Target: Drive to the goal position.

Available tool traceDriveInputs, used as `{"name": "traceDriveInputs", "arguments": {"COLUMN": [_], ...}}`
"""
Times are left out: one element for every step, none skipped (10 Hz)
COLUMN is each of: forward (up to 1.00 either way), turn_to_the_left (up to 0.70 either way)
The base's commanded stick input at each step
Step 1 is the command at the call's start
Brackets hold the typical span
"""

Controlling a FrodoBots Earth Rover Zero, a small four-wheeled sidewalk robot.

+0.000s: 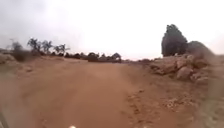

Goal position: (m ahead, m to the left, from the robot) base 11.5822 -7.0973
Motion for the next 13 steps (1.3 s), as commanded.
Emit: {"name": "traceDriveInputs", "arguments": {"forward": [0.50,0.50,0.50,0.50,0.50,0.50,0.50,0.50,0.50,0.50,0.50,0.50,0.50], "turn_to_the_left": [0.00,0.00,0.00,0.00,0.00,0.00,0.00,0.00,0.00,0.00,0.00,0.00,0.00]}}
